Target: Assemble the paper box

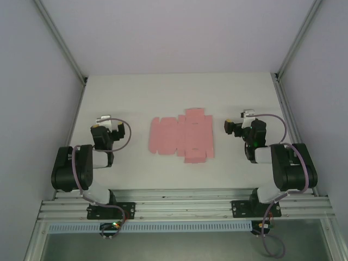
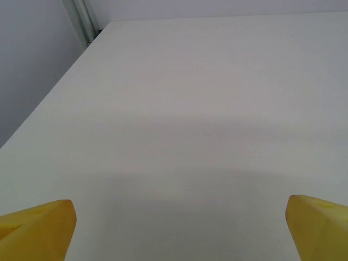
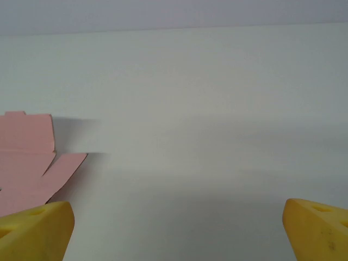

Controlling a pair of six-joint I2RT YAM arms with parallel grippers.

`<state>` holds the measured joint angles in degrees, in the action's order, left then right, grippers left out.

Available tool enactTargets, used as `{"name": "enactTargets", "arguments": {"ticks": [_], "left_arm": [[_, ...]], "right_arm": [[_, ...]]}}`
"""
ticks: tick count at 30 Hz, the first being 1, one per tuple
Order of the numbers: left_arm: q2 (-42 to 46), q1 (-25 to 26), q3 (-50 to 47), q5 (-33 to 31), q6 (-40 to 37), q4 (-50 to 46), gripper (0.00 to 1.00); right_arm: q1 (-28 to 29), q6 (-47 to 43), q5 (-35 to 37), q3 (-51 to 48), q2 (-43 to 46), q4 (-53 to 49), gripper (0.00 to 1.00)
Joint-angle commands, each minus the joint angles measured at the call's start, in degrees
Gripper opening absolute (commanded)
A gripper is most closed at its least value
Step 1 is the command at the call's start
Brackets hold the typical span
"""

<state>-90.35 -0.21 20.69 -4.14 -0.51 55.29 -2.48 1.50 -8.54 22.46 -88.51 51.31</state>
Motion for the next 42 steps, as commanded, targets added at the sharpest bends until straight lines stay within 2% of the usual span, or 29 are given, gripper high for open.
{"name": "enactTargets", "arguments": {"ticks": [1,6,32,34,36,39,42], "left_arm": [[0.6,0.5,1.4,2.3,-1.7,-1.3,1.0],[0.6,-0.7,2.0,4.4,-0.9,-2.6,1.0],[0.6,-0.7,2.1,4.6,-0.7,-2.8,1.0],[2.5,-0.8,3.5,4.3,-0.6,-6.6,1.0],[7.2,-0.6,5.5,3.2,-0.4,-14.1,1.0],[15.4,0.1,7.2,2.0,0.9,-23.3,1.0],[20.7,0.9,12.2,6.4,7.9,-37.4,1.0]], "right_arm": [[-0.1,0.3,0.2,0.0,0.0,1.4,1.0],[0.0,0.3,0.3,0.1,0.0,1.3,1.0],[0.0,0.3,0.4,0.1,0.1,1.2,1.0],[0.0,0.4,0.7,0.2,0.4,1.0,1.0],[0.2,0.6,1.9,2.1,3.5,-4.7,1.0],[2.2,0.4,5.2,8.0,10.6,-21.6,0.99],[5.1,6.6,6.9,17.2,14.2,-41.7,0.99]]}}
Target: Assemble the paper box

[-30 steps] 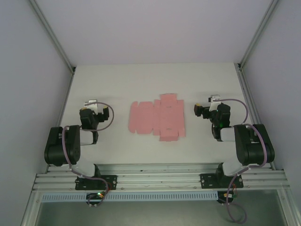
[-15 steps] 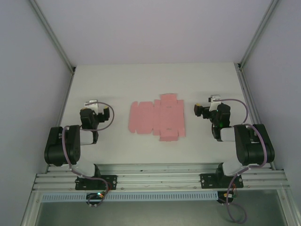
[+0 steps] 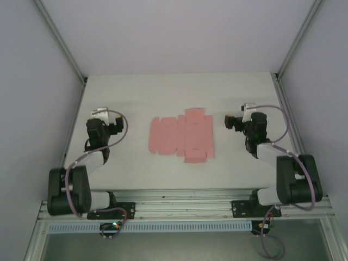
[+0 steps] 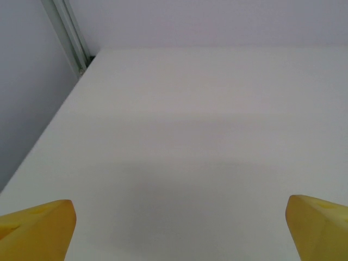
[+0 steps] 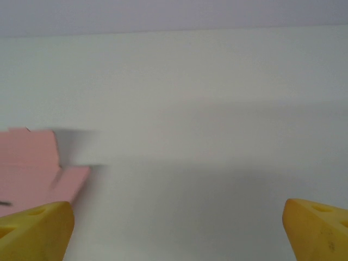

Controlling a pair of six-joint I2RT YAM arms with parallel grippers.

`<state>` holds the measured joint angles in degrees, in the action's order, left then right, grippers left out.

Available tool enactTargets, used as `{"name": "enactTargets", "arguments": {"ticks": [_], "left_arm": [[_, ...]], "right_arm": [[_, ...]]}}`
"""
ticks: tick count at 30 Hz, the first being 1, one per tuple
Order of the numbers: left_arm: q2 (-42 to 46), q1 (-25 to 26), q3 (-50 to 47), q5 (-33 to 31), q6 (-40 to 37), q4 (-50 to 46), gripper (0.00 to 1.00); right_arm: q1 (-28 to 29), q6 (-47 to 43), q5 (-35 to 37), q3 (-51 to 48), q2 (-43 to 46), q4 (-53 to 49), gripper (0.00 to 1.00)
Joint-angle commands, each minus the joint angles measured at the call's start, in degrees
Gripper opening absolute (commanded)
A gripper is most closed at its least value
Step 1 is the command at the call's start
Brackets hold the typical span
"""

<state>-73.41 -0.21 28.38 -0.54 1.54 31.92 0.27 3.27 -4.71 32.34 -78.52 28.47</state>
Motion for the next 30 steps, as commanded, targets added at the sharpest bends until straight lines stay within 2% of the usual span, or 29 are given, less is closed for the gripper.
{"name": "enactTargets", "arguments": {"ticks": [1,5,7,9,12,13,16,21,30], "left_arm": [[4.3,1.8,6.0,3.1,8.7,-17.7,1.0],[2.7,6.8,9.8,7.1,18.7,-26.1,1.0],[0.3,9.0,10.4,9.2,22.4,-26.1,1.0],[-3.3,10.6,12.1,12.6,25.8,-27.2,1.0],[-10.0,13.8,17.5,18.4,26.3,-31.4,1.0],[-12.1,14.9,19.4,19.4,25.9,-32.6,1.0],[-18.2,17.2,23.9,22.5,25.6,-34.5,1.0],[-23.9,17.4,26.7,25.1,26.5,-36.9,1.0],[-29.0,19.2,27.6,32.6,26.3,-34.6,1.0]], "right_arm": [[3.6,6.9,2.4,10.0,4.4,-24.2,0.95],[13.1,10.5,1.2,19.0,1.4,-39.7,0.89],[16.6,12.5,0.1,22.6,-1.9,-43.2,0.88],[18.4,15.8,-4.2,24.8,-6.1,-44.0,0.87],[19.3,18.0,-13.9,26.1,-11.2,-40.0,0.83],[19.6,18.3,-15.2,26.6,-12.8,-39.2,0.82],[19.7,18.5,-14.8,27.9,-17.5,-38.7,0.82],[19.1,19.8,-14.1,29.1,-25.3,-40.0,0.81],[18.1,19.9,-12.6,26.8,-28.7,-37.8,0.81]]}}
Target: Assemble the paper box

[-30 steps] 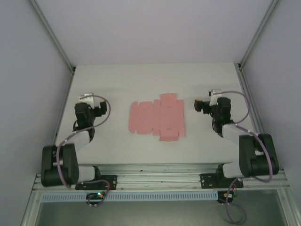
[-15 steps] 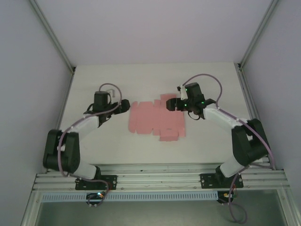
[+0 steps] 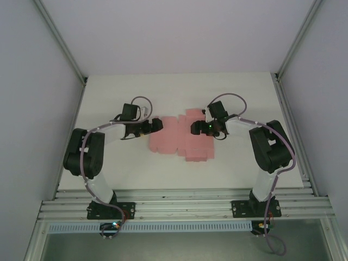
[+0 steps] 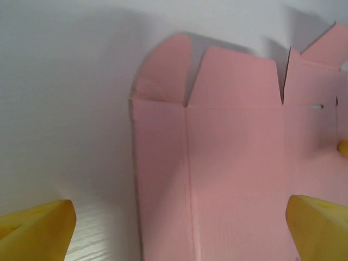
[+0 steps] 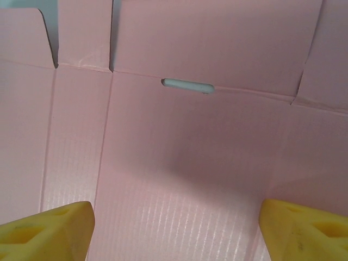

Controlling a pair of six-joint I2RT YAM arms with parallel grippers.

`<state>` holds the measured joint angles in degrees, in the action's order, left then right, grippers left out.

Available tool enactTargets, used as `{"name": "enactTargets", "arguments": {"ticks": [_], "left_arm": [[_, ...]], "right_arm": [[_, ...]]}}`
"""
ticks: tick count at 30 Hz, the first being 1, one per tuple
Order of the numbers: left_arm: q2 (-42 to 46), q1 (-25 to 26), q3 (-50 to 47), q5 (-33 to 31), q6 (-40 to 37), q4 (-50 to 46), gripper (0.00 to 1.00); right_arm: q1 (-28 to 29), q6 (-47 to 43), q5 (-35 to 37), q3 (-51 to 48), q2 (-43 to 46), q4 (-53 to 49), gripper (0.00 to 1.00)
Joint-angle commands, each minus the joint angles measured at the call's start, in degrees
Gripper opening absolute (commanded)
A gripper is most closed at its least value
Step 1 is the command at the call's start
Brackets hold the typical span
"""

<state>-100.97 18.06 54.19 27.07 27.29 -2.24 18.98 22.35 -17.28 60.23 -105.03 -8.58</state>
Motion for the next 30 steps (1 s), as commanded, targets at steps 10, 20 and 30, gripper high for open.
{"name": "enactTargets", "arguments": {"ticks": [10,20,30], "left_arm": [[-2.5,2.4,-0.8,13.7,5.4,10.0,0.69],[2.9,4.2,2.2,-2.7,-0.8,-4.2,0.11],[11.8,7.5,2.2,-6.6,-5.7,-3.9,0.0]], "right_arm": [[-1.1,1.0,0.1,-2.6,-2.7,0.7,0.82],[-4.3,0.5,-2.4,-5.1,5.2,2.5,0.82],[-9.8,0.3,-2.0,-11.6,22.3,3.8,0.92]]}}
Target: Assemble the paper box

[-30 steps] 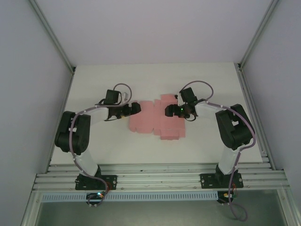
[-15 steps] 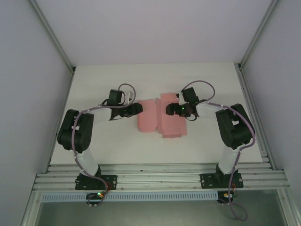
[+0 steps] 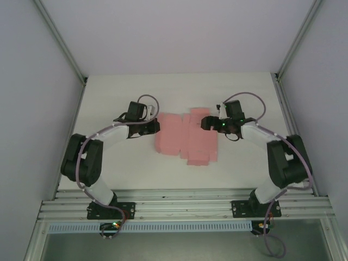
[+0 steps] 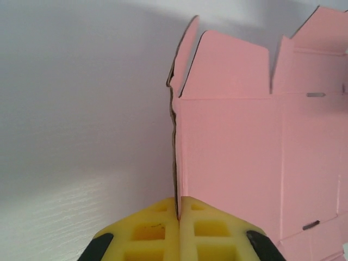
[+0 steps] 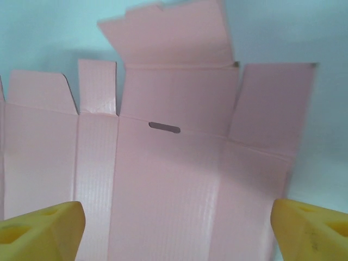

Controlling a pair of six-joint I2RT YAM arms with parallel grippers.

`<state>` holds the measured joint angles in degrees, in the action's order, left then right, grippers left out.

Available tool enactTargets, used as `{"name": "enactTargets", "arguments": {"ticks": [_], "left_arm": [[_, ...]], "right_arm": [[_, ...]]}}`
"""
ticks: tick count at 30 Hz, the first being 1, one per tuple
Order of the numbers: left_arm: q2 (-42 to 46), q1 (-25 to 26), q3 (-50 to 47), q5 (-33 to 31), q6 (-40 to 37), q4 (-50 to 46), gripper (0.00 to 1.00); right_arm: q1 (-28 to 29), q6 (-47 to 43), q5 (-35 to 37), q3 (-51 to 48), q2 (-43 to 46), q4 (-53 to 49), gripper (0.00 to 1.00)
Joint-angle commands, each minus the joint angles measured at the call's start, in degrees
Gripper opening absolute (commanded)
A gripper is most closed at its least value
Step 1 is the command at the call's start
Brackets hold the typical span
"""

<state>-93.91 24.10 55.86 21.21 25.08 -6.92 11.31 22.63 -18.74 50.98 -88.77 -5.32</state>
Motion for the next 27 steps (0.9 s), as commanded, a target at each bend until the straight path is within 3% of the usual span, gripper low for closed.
{"name": "enactTargets", "arguments": {"ticks": [1,6,13,16,22,27], "left_arm": [[6.5,1.8,0.1,0.3,-3.6,2.1,0.0],[15.3,3.5,-2.7,5.4,-4.2,8.1,0.0],[22.2,5.7,-4.3,8.9,-4.5,10.2,0.0],[24.4,6.2,-5.0,10.1,-4.3,11.4,0.0],[28.7,7.7,-5.4,10.3,-4.9,11.5,0.0],[31.1,8.5,-5.7,10.3,-4.4,12.5,0.0]], "right_arm": [[-3.2,-0.2,-0.9,-3.8,8.1,0.9,0.92],[-9.2,-0.2,-9.2,-11.9,16.1,5.7,0.9],[-11.0,2.9,-22.7,-20.0,14.8,22.2,0.76],[-11.4,3.0,-24.0,-21.6,14.5,26.2,0.75],[-14.1,0.5,-23.2,-22.6,14.6,24.4,0.76],[-14.7,1.0,-27.6,-24.9,15.2,29.8,0.76]]}}
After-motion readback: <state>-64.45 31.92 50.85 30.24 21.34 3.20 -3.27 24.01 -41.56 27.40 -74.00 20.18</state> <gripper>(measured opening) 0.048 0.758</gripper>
